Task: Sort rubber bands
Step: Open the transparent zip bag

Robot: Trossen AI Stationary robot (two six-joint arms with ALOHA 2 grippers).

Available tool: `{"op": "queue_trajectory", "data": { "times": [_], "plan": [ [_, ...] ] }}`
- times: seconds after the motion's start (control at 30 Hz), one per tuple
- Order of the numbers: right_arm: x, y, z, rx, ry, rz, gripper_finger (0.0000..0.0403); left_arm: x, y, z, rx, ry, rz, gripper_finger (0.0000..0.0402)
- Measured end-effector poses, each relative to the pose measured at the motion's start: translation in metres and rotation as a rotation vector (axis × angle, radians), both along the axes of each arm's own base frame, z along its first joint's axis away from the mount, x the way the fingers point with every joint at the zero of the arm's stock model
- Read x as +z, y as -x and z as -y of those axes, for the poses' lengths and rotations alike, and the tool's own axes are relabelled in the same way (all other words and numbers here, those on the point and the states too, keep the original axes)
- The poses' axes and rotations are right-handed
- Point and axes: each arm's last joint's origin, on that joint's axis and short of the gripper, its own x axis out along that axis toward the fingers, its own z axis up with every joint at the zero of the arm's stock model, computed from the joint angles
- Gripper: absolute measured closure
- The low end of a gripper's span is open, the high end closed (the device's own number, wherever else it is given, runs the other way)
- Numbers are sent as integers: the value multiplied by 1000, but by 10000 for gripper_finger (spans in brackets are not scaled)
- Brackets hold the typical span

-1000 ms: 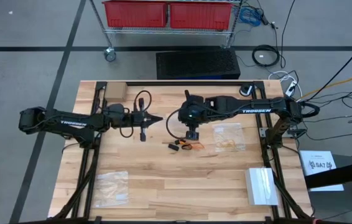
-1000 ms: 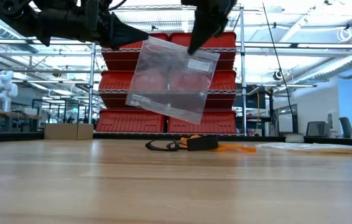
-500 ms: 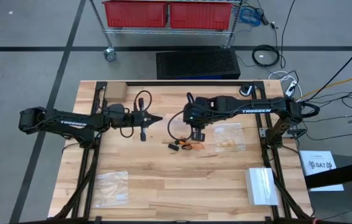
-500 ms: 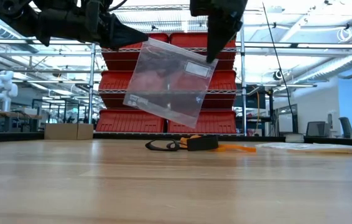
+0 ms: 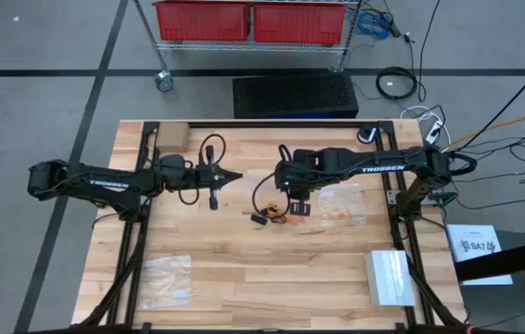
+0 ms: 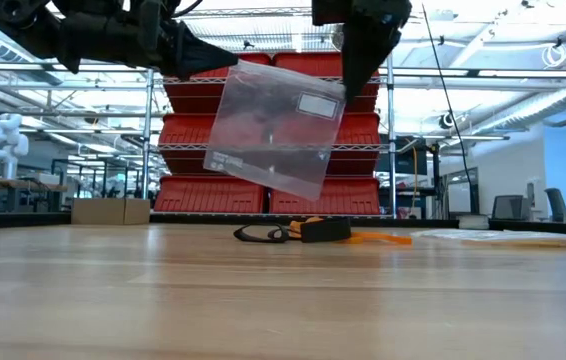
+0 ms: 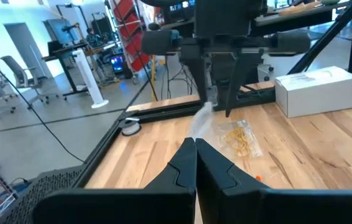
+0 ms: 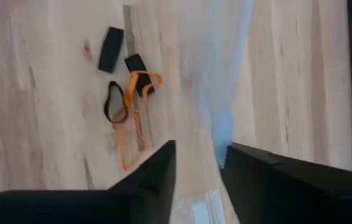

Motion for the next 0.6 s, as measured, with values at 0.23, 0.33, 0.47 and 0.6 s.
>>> {"op": "queue_trajectory", "data": {
  "times": [0.23, 0.33, 0.47, 0.6],
  "plan": [
    [16, -3, -1, 2, 3, 66, 231, 0, 0, 0, -1, 0, -2, 402],
    [31, -5, -2, 5, 3, 124, 229, -1, 0, 0, -1, 1, -6, 402],
    [43, -13, -4, 53, 22, 232, 248, -1, 0, 0, -1, 1, -6, 402],
    [38, -26, -4, 112, 53, 269, 303, -1, 0, 0, -2, 2, -6, 401]
  ]
}}
